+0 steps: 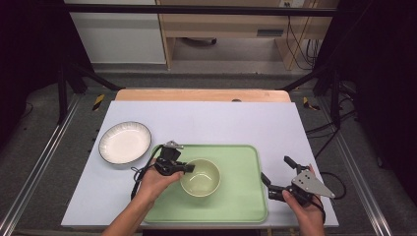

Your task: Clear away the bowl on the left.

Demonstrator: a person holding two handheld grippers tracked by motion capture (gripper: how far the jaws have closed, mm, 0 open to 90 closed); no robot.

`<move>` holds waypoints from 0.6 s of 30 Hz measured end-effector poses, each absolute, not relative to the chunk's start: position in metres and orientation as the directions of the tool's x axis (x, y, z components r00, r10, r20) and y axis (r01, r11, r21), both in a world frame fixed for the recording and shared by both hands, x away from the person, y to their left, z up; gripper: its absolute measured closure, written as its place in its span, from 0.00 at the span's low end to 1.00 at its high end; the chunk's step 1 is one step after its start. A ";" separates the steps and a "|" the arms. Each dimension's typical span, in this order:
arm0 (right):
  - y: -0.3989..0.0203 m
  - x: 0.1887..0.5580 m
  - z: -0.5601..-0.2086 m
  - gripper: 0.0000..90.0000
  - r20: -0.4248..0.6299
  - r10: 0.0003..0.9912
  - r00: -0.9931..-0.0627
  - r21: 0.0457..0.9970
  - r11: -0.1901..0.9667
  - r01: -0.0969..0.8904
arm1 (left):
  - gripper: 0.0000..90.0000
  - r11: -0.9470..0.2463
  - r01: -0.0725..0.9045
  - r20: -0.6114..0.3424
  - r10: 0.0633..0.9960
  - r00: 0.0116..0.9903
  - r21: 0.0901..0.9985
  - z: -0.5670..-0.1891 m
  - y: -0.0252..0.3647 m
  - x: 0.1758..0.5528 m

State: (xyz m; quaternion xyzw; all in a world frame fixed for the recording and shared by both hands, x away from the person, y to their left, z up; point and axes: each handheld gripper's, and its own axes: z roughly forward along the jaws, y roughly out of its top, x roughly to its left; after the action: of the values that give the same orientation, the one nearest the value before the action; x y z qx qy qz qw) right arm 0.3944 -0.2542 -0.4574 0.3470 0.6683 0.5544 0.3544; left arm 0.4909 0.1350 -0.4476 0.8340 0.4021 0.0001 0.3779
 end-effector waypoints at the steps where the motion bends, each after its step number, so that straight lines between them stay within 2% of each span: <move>1: -0.254 0.394 -0.457 0.05 -0.089 0.857 -0.508 0.987 0.144 0.071 | 0.92 -0.391 0.671 -0.304 0.671 0.677 0.630 -0.448 0.135 0.491; 18: -0.254 0.394 -0.457 0.05 -0.086 0.857 -0.508 0.987 0.142 0.072 | 0.92 -0.408 0.657 -0.280 0.671 0.687 0.634 -0.447 0.135 0.489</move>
State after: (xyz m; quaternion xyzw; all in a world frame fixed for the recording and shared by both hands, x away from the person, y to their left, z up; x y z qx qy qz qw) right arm 0.3942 -0.2542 -0.4573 0.3479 0.6678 0.5551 0.3535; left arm 0.4893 0.1354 -0.4469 0.8391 0.3957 0.0094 0.3732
